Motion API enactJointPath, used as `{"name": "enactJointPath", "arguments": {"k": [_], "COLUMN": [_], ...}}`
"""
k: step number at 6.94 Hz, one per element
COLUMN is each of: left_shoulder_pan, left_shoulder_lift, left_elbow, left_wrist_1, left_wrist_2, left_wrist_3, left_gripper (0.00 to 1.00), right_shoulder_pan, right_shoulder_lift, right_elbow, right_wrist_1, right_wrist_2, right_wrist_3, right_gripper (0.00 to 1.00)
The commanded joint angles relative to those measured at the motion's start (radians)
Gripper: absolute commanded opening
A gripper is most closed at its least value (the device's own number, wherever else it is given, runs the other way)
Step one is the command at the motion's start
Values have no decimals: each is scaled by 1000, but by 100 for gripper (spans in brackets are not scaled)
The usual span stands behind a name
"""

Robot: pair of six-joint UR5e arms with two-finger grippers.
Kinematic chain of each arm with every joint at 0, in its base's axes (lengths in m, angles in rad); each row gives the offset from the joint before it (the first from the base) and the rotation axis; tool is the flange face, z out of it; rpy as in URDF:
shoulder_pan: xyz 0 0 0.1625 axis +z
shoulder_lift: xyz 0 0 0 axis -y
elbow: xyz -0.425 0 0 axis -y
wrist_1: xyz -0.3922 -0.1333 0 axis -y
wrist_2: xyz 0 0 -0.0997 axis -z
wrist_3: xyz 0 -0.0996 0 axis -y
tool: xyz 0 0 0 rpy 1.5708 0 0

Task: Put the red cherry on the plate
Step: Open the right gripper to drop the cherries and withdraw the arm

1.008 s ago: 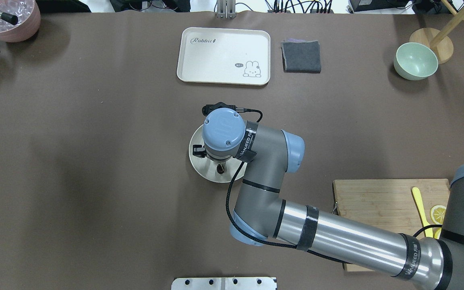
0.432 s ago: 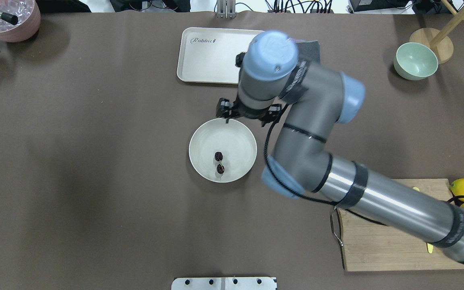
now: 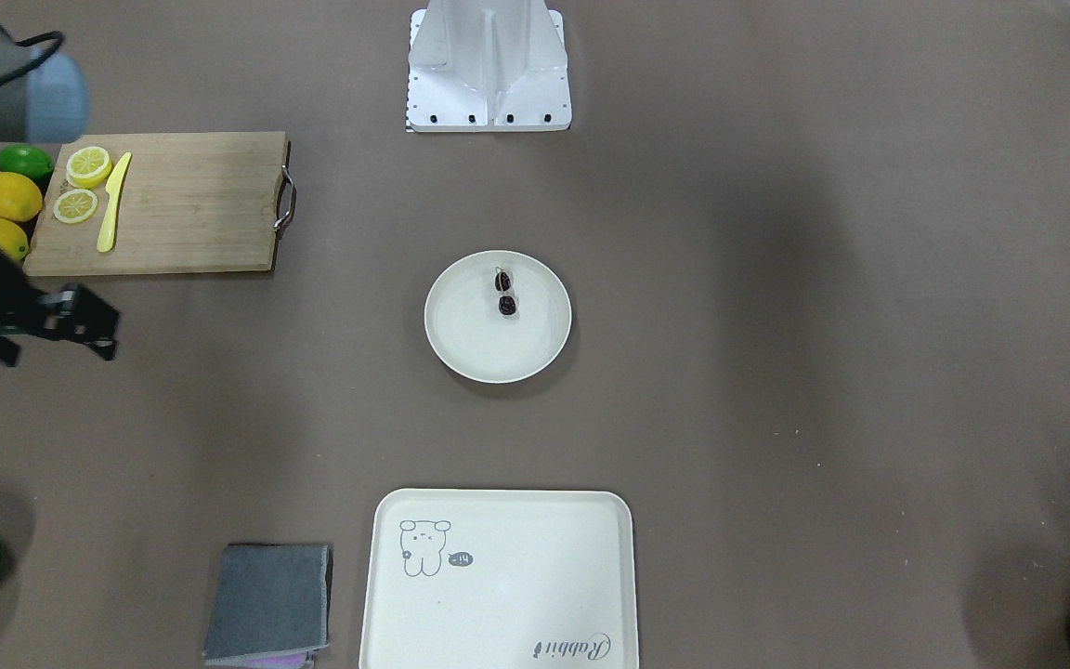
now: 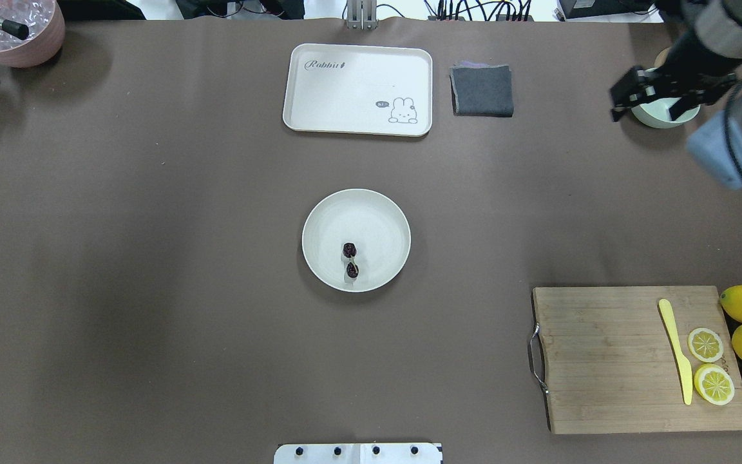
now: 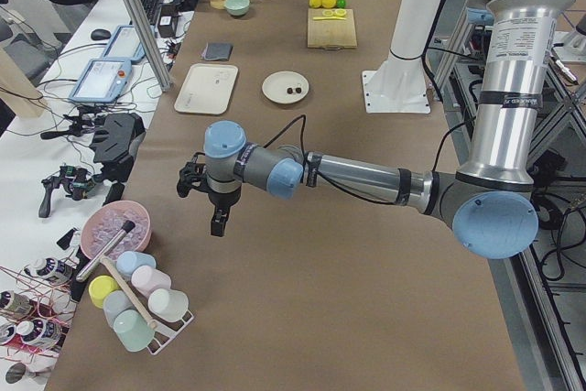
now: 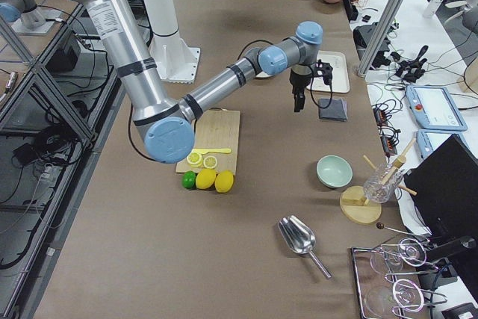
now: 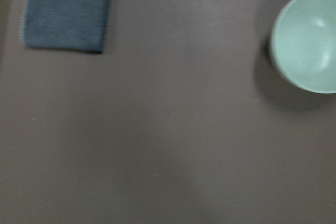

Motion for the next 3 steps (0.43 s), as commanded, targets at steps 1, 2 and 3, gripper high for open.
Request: {"name": "enactJointPath", "arguments": {"k": [1, 2, 3], "left_shoulder_pan": [-25, -25, -25], "left_shoulder_lift": [26, 26, 27], "left_elbow": [-2, 3, 6], "left_wrist_1": [9, 9, 8], "left_wrist_2": [-28, -28, -28], "left_wrist_3": [2, 4, 4], "left_gripper": [98, 98, 98], "right_shoulder_pan": [245, 297, 337], "right_shoulder_lift": [-175, -250, -308], "right_elbow": [-19, -19, -34], "right_wrist_1": [-72, -70, -67], "right_wrist_2": [52, 63, 69], "right_wrist_3": [-313, -409, -506], "right_gripper": [100, 100, 100]}}
